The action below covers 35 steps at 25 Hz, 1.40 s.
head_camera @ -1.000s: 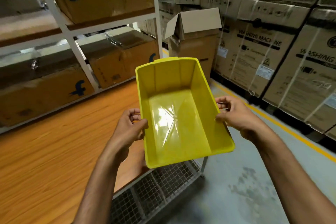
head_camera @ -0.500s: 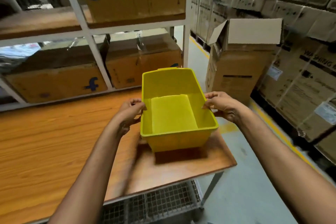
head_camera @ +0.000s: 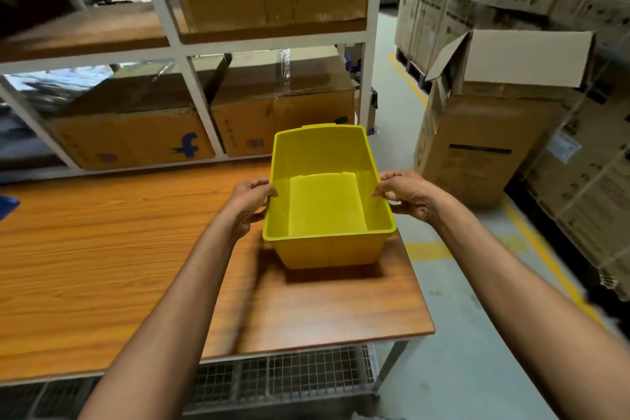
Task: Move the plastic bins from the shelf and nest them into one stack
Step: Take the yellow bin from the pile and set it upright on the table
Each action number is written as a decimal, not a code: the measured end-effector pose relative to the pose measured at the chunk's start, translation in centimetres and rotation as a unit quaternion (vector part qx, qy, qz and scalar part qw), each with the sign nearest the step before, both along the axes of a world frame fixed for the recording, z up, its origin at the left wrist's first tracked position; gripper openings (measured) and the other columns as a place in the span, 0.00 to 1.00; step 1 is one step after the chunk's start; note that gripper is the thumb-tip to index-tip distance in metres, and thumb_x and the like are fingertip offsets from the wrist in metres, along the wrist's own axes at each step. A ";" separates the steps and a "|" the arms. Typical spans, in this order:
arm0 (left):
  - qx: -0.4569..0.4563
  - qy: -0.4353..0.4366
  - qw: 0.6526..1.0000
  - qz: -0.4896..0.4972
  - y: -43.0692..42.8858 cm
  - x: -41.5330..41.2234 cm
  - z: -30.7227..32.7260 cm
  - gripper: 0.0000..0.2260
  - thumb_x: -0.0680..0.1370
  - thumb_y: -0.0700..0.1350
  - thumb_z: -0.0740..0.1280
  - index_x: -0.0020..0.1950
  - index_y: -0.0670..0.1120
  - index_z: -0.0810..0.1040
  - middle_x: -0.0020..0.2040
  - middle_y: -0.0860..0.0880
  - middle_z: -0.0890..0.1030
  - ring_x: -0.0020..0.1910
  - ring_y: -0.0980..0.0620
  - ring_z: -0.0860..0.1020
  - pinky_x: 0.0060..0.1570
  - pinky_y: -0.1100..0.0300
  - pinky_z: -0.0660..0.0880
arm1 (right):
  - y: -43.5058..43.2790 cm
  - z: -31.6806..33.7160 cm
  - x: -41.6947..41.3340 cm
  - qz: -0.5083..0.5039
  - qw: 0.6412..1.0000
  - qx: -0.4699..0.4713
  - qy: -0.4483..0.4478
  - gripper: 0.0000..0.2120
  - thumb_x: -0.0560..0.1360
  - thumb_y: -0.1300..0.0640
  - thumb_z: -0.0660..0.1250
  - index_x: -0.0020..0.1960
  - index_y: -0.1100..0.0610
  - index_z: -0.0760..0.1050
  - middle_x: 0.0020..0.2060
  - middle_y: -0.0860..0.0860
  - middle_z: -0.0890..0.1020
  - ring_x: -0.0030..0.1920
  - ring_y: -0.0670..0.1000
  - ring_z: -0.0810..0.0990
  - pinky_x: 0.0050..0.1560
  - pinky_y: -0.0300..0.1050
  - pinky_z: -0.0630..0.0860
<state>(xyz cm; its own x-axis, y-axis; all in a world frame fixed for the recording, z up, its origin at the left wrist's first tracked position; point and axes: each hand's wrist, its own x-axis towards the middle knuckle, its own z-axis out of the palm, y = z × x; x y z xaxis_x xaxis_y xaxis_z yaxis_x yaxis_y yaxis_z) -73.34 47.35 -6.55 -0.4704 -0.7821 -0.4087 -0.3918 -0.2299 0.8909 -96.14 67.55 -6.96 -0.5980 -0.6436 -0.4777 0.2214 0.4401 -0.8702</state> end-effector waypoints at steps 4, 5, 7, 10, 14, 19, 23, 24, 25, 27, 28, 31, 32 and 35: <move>0.017 0.010 1.000 -0.010 -0.4 0.1 0.2 0.15 0.78 0.35 0.67 0.61 0.48 0.83 0.51 0.48 0.82 0.48 0.52 0.77 0.46 0.55 0.76 | -0.3 -0.5 -0.2 -0.011 1.000 0.000 0.000 0.17 0.71 0.68 0.73 0.58 0.55 0.81 0.58 0.56 0.85 0.62 0.55 0.81 0.56 0.51 0.80; 0.019 0.011 1.000 -0.011 -0.4 0.2 0.2 0.15 0.78 0.35 0.67 0.61 0.48 0.83 0.52 0.48 0.82 0.49 0.52 0.77 0.48 0.55 0.76 | -0.3 -0.5 -0.1 -0.016 1.000 -0.002 -0.001 0.18 0.71 0.68 0.73 0.60 0.57 0.81 0.58 0.56 0.85 0.62 0.56 0.81 0.57 0.52 0.80; 0.022 0.014 1.000 -0.018 -0.5 0.4 0.4 0.14 0.79 0.35 0.67 0.62 0.47 0.83 0.55 0.47 0.82 0.53 0.50 0.78 0.53 0.52 0.76 | -0.2 -0.5 0.3 -0.029 1.000 -0.007 -0.004 0.21 0.71 0.68 0.73 0.64 0.59 0.80 0.59 0.56 0.85 0.63 0.56 0.81 0.53 0.50 0.81; 0.029 0.012 0.999 -0.024 -0.3 0.6 0.4 0.11 0.80 0.36 0.67 0.56 0.51 0.82 0.54 0.48 0.82 0.57 0.49 0.78 0.61 0.48 0.76 | 0.0 -0.5 1.0 -0.042 0.999 -0.007 -0.007 0.21 0.73 0.68 0.72 0.65 0.59 0.79 0.60 0.56 0.85 0.63 0.56 0.81 0.45 0.46 0.79; 0.020 0.025 0.999 -0.025 0.2 1.1 0.9 0.10 0.81 0.39 0.68 0.60 0.50 0.81 0.57 0.48 0.82 0.55 0.52 0.79 0.49 0.55 0.77 | 0.3 0.7 1.9 -0.063 0.998 -0.022 0.013 0.22 0.73 0.69 0.73 0.66 0.59 0.78 0.60 0.56 0.84 0.64 0.55 0.80 0.45 0.46 0.77; 0.012 0.041 0.999 -0.001 1.0 2.4 1.4 0.14 0.81 0.39 0.70 0.66 0.47 0.79 0.58 0.48 0.82 0.59 0.52 0.79 0.40 0.61 0.75 | 1.5 1.4 3.2 -0.102 0.987 -0.048 0.116 0.25 0.74 0.64 0.76 0.68 0.56 0.74 0.60 0.52 0.77 0.61 0.54 0.77 0.56 0.51 0.77; 0.000 0.026 0.999 -0.019 2.1 2.9 0.7 0.15 0.80 0.36 0.68 0.66 0.45 0.80 0.60 0.46 0.82 0.50 0.55 0.78 0.39 0.60 0.75 | 1.8 0.5 3.7 -0.092 0.989 -0.022 0.114 0.26 0.74 0.66 0.74 0.70 0.56 0.72 0.61 0.53 0.77 0.61 0.54 0.77 0.53 0.52 0.78; 0.000 0.029 0.999 -0.021 2.4 2.9 0.7 0.15 0.80 0.35 0.68 0.66 0.44 0.80 0.60 0.46 0.82 0.49 0.55 0.78 0.39 0.60 0.75 | 1.8 0.2 3.7 -0.083 0.990 -0.012 0.117 0.26 0.74 0.68 0.73 0.70 0.56 0.72 0.61 0.54 0.78 0.61 0.55 0.77 0.50 0.50 0.78; 0.000 0.032 0.999 -0.019 2.6 2.9 0.6 0.15 0.80 0.34 0.68 0.66 0.44 0.79 0.59 0.47 0.82 0.48 0.56 0.78 0.40 0.60 0.75 | 1.8 -0.1 3.8 -0.076 0.989 -0.007 0.123 0.26 0.74 0.69 0.72 0.70 0.57 0.73 0.62 0.55 0.79 0.61 0.56 0.78 0.47 0.48 0.77; 0.000 0.036 0.999 -0.015 2.8 2.9 0.7 0.15 0.80 0.34 0.68 0.66 0.44 0.80 0.55 0.48 0.82 0.48 0.56 0.78 0.40 0.60 0.75 | 1.7 -0.4 3.8 -0.073 0.988 -0.004 0.133 0.26 0.74 0.70 0.70 0.69 0.57 0.73 0.63 0.58 0.79 0.61 0.58 0.79 0.44 0.46 0.76; 0.000 0.037 0.999 -0.014 2.9 2.9 0.8 0.15 0.80 0.34 0.68 0.66 0.44 0.80 0.54 0.49 0.82 0.48 0.56 0.79 0.41 0.60 0.75 | 1.7 -0.5 3.8 -0.072 0.988 -0.004 0.135 0.26 0.74 0.70 0.69 0.70 0.57 0.73 0.63 0.58 0.79 0.61 0.58 0.79 0.44 0.46 0.76; -0.004 0.039 0.999 -0.011 3.1 3.1 1.0 0.15 0.81 0.34 0.67 0.66 0.44 0.80 0.55 0.49 0.83 0.49 0.56 0.79 0.40 0.60 0.75 | 1.8 -0.6 3.8 -0.062 0.990 -0.006 0.130 0.26 0.74 0.70 0.69 0.70 0.57 0.72 0.63 0.58 0.78 0.61 0.59 0.78 0.45 0.48 0.78; -0.006 0.041 0.999 -0.010 3.1 3.1 1.0 0.15 0.81 0.34 0.67 0.67 0.44 0.80 0.57 0.48 0.83 0.50 0.56 0.79 0.39 0.60 0.75 | 1.8 -0.6 3.8 -0.058 0.990 -0.008 0.128 0.26 0.74 0.70 0.69 0.70 0.56 0.72 0.63 0.59 0.78 0.61 0.59 0.78 0.46 0.49 0.79; -0.015 0.046 0.999 -0.001 3.4 3.1 1.1 0.15 0.81 0.35 0.67 0.67 0.45 0.79 0.61 0.47 0.82 0.58 0.51 0.80 0.43 0.59 0.77 | 2.2 -0.4 3.9 -0.054 0.991 -0.016 0.125 0.26 0.74 0.69 0.70 0.70 0.56 0.71 0.63 0.59 0.78 0.62 0.58 0.78 0.54 0.51 0.79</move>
